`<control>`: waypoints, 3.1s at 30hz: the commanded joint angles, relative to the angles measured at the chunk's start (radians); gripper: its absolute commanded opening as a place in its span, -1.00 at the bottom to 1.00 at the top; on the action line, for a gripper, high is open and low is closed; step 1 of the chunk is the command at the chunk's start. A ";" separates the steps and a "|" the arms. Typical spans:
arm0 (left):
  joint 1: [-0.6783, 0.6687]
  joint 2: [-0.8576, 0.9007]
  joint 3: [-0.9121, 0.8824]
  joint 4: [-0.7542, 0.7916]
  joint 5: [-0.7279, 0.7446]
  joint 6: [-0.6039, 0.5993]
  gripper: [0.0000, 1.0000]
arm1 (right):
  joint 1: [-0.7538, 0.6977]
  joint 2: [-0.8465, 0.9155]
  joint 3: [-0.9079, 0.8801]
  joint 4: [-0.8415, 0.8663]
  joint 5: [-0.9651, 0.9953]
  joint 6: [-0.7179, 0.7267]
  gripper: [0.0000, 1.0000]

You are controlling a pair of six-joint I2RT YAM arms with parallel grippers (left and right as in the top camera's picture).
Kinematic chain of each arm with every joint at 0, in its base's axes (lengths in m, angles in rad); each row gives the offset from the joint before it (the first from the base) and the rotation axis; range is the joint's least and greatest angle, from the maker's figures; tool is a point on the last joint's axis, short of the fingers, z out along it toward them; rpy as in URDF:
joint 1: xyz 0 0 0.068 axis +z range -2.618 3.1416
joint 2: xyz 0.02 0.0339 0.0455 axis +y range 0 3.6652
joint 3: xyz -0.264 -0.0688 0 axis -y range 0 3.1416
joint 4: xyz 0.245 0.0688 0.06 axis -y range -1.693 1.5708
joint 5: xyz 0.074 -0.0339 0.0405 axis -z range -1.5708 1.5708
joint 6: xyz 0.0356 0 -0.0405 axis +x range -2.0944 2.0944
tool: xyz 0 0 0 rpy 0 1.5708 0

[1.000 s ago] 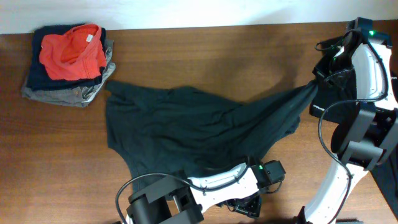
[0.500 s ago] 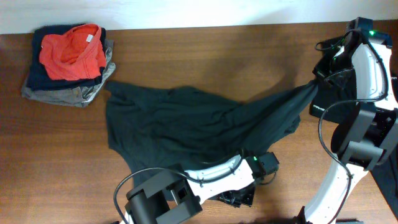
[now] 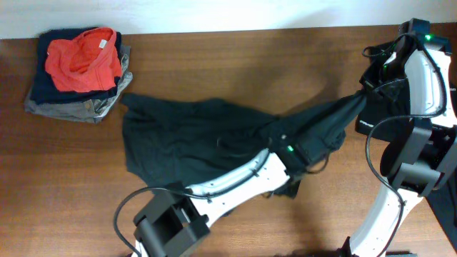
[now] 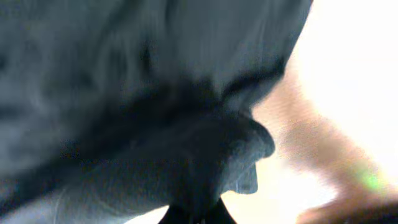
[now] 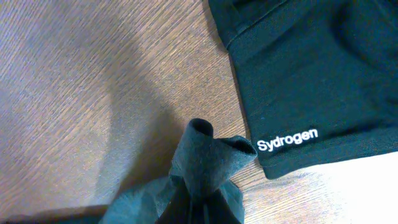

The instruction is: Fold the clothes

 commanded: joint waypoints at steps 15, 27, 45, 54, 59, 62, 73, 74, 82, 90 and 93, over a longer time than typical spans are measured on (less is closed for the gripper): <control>0.141 0.018 0.005 -0.025 0.066 0.146 0.79 | -0.001 -0.045 0.017 -0.002 0.021 -0.010 -0.92; 0.095 0.018 0.017 -0.017 0.219 -0.013 0.49 | -0.001 -0.045 0.017 -0.002 0.021 -0.011 -0.92; 0.095 0.044 0.017 0.099 0.150 -0.067 0.25 | -0.001 -0.045 0.017 -0.003 0.021 -0.011 -0.92; 0.096 0.112 0.017 0.106 0.130 -0.033 0.21 | -0.001 -0.045 0.017 -0.003 0.021 -0.011 -0.92; 0.096 0.112 0.017 0.107 0.130 -0.033 0.12 | -0.001 -0.045 0.017 -0.003 0.028 -0.011 -0.92; 0.096 0.112 0.018 0.107 0.125 -0.031 0.08 | -0.001 -0.045 0.017 -0.003 0.028 -0.011 -0.92; 0.093 0.106 0.155 -0.009 0.063 0.004 0.05 | -0.001 -0.045 0.017 -0.003 0.028 -0.019 -0.92; 0.093 0.106 0.160 -0.011 0.063 0.005 0.05 | -0.001 -0.045 0.017 -0.003 0.028 -0.019 -0.92; 0.093 0.116 0.160 -0.011 0.063 0.005 0.09 | -0.001 -0.045 0.017 -0.008 0.028 -0.019 -0.92; 0.093 0.161 0.159 -0.026 0.072 0.004 0.08 | -0.001 -0.045 0.017 -0.008 0.028 -0.018 -0.92; 0.093 0.170 0.159 -0.026 0.071 0.005 0.08 | -0.001 -0.045 0.017 -0.007 0.028 -0.018 -0.92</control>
